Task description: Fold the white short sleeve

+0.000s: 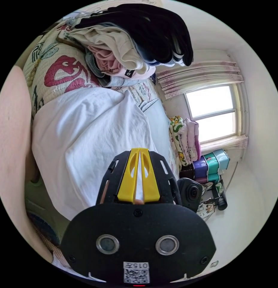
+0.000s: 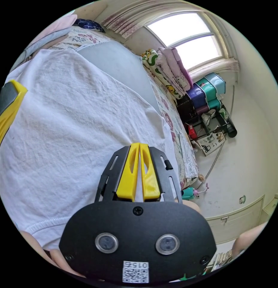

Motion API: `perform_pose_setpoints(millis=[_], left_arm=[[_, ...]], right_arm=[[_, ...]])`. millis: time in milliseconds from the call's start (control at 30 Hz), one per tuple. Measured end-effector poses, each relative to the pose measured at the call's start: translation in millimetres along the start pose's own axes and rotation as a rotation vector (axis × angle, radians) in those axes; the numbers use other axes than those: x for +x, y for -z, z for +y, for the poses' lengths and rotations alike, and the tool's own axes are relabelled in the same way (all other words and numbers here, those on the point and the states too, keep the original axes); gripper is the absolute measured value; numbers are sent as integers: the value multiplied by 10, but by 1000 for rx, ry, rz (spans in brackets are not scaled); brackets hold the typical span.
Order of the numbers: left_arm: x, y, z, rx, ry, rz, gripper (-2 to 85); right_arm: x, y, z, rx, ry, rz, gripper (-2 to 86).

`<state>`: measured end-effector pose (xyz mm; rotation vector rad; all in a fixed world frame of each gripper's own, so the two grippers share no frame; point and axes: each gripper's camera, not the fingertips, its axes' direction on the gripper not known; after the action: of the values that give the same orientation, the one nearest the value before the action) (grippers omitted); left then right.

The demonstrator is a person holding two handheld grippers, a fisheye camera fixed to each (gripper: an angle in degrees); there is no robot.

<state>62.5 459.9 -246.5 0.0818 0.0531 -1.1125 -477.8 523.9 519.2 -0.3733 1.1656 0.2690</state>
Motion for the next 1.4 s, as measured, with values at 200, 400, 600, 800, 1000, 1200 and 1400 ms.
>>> perform_pose_setpoints(millis=[200,400,600,800,1000,1200,1400], left_arm=[[87,101,-32,0,-39,4,-9],[151,188,-21,-3,-67,9,-8],[390,262,72,-33,-142,37,-8],[931,319,353,-70,-381,128,-5],[1376,543,282,-140,-691,227,39],[1287,852,60,-344,-1049,150,96],[993,1033,-121,-556,-1057,71,99]], right_arm=[[229,619,-251,4,-43,-46,-5],[441,1309,-448,38,-79,-82,-5],[737,2042,-588,95,-62,-177,-5],[1306,2701,-620,158,-117,-433,-7],[2158,3454,-510,318,-186,-756,-9],[3047,4260,108,559,-85,-939,-5],[2905,4767,498,444,196,-905,12]])
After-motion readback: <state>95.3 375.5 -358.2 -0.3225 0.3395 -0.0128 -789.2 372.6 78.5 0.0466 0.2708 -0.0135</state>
